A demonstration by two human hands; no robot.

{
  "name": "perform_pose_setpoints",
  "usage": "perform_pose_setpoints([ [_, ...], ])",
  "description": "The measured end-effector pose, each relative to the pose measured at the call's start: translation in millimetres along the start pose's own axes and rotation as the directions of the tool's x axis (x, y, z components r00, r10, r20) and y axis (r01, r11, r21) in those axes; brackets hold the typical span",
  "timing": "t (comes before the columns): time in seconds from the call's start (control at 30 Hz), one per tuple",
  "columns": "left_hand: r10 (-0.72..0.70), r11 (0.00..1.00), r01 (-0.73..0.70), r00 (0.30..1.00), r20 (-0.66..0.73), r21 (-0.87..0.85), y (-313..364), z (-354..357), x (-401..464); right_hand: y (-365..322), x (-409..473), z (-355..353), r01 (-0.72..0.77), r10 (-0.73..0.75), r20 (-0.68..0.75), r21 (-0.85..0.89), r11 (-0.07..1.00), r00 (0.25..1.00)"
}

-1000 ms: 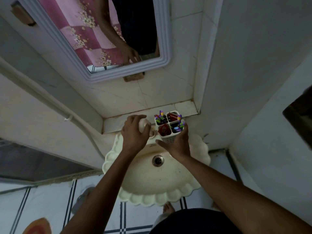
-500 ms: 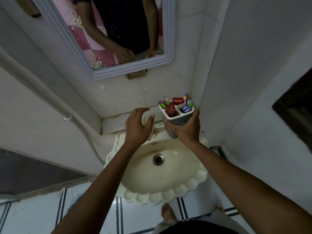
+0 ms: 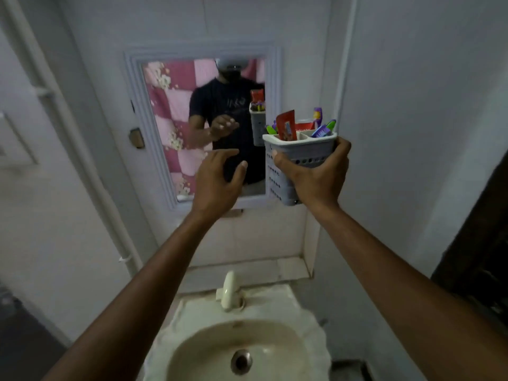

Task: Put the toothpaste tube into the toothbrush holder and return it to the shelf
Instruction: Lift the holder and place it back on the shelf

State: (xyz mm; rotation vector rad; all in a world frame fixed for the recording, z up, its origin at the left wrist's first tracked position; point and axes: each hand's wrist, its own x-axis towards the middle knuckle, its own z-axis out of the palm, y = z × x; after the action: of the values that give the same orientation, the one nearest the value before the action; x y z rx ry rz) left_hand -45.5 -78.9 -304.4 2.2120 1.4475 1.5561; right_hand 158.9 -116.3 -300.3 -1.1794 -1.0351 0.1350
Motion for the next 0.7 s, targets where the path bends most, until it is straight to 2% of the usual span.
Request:
perform_pose_setpoints([
  [0.3,0.220,0.975,-0.213,0.961,-0.166,0.060,99,-54,121,-118,127,-26,0.216,-0.205,-0.112,0.097,0.972,0.972],
  [0.47,0.242,0.970,-0.228,0.933,-0.267,0.083,142,-72,179,-166,173,-28,0.282,-0.257,-0.181,0.126,0.951,0.949],
  [0.6,0.291,0.955,-0.239,0.875,-0.386,0.177,165,-81,229,-195,202,-23,0.306,-0.274,-0.219,0.124,0.944,0.936],
  [0.7,0.292,0.951,-0.216,0.864,-0.410,0.222,166,-83,266,-211,219,-18,0.322,-0.291,-0.234,0.103,0.941,0.927],
])
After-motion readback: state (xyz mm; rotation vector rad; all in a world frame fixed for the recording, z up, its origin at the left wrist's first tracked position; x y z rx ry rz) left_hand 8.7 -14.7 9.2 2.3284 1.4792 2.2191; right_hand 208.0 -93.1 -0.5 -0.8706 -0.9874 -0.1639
